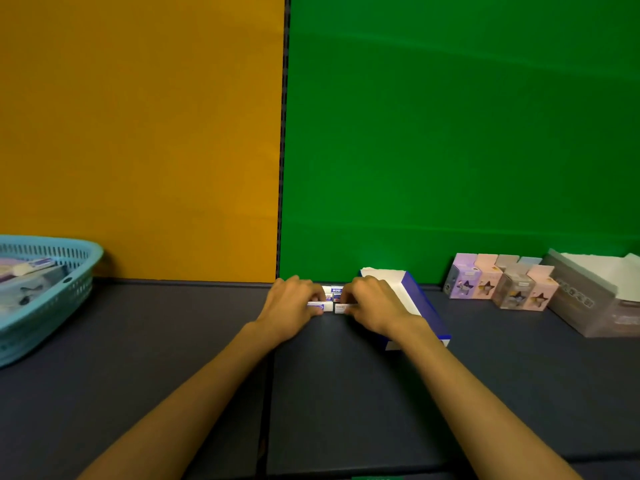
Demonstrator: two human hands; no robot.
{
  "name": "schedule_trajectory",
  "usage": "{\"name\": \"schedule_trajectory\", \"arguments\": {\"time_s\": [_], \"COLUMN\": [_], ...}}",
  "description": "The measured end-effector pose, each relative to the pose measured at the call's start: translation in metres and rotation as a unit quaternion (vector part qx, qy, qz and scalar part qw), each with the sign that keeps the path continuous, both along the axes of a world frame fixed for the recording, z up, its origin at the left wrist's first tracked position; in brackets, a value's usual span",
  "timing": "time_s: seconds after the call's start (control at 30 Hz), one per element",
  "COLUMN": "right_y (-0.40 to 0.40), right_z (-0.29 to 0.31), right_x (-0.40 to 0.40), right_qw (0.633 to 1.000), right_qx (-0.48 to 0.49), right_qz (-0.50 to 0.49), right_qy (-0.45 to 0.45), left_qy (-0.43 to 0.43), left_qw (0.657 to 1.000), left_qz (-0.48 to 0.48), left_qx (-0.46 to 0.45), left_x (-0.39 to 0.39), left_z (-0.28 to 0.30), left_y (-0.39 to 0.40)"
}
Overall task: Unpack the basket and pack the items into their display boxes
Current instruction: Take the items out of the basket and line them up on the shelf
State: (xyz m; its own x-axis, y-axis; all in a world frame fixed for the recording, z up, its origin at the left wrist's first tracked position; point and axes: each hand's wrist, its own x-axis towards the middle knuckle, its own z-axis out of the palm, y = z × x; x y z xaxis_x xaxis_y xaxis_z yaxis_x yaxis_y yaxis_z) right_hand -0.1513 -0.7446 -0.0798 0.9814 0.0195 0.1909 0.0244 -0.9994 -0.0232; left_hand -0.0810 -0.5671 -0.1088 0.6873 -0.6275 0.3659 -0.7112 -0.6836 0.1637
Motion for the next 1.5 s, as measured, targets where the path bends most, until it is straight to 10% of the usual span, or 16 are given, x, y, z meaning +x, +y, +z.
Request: {"name": "schedule_trajectory", "arguments": {"time_s": [0.77, 1.5], "right_y": [0.004, 0.239], "right_z": [0.014, 0.052], "right_x": [-0.006, -0.029], "right_qw": [0.991, 0.928], "right_qx": [0.054, 0.144], "right_qz": [0.092, 0.327], "right_qy": [-0.08, -0.108], "left_qy": [0.002, -0.073], "left_qw": [0.995, 0.922], "left_qz": [0.09, 0.375], "left_qx": [-0.05, -0.066], "left_x": [-0.036, -0.16], "left_z": [0.019, 0.073], "left_y": [0.029, 0.274]}}
